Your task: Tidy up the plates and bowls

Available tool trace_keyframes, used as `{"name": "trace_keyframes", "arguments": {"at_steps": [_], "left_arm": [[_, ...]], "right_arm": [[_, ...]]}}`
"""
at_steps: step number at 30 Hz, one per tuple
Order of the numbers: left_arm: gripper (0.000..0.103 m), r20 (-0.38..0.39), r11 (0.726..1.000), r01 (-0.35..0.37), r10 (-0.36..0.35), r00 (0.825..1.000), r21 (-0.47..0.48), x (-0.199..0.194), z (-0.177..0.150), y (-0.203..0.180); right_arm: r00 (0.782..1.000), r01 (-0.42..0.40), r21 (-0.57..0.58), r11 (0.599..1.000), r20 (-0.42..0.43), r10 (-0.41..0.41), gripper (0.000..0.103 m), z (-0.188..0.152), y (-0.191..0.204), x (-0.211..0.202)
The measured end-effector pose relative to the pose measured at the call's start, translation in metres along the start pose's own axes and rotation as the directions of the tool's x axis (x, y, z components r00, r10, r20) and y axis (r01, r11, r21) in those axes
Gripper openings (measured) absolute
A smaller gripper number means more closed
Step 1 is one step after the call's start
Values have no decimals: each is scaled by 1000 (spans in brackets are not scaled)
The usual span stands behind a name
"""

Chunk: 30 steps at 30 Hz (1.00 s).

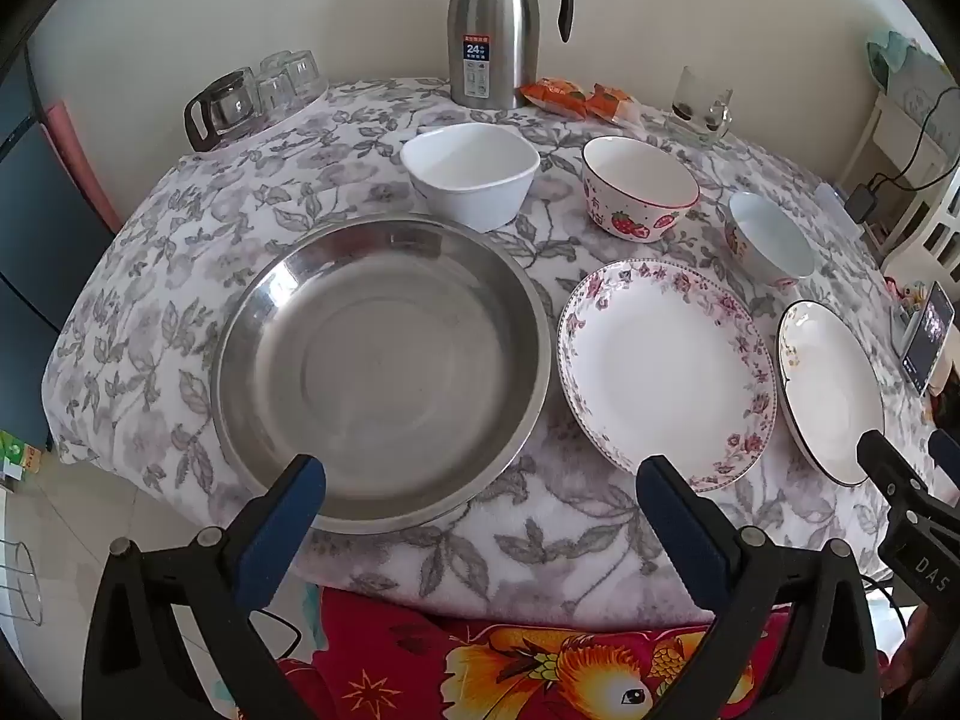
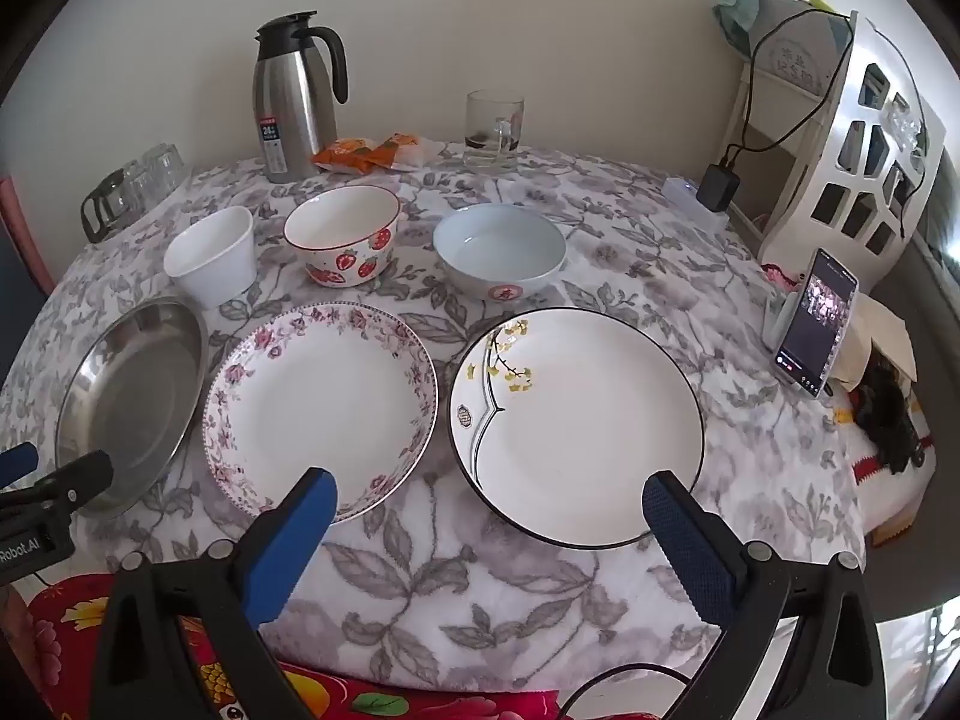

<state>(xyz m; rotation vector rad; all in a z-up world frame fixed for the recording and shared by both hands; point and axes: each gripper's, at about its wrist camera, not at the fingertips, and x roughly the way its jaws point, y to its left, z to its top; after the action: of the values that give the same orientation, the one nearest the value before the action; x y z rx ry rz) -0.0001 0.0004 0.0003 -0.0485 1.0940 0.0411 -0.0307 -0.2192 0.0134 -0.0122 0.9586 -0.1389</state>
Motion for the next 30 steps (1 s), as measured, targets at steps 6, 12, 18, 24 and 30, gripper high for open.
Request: {"name": "trace_keyframes", "arguments": {"at_steps": [6,12,18,24,30], "left_arm": [[103,-5,1000,-5,5,1000,-9,2,0,2],[103,-4,1000,-7,7,1000,-6,0,-1,6],[103,-10,1000,-14,14,1000,-2,3,-1,2],[103,-13,1000,-11,11,1000,-8,4,-2,3],[103,-16,1000,-8,8,1000,-11,5,-2,4]], "right_arm": [[1000,7,-3,1000,-3,-7,103,0,-1,0],[1000,5,-4,1000,-3,-5,103,0,-1,0],[1000,7,-5,1000,-10,-7,103,-1,0,3],[1000,6,-4,1000,-12,-6,103,-1,0,4],[1000,7,-3,1000,-11,-7,103,-1,0,3]]}}
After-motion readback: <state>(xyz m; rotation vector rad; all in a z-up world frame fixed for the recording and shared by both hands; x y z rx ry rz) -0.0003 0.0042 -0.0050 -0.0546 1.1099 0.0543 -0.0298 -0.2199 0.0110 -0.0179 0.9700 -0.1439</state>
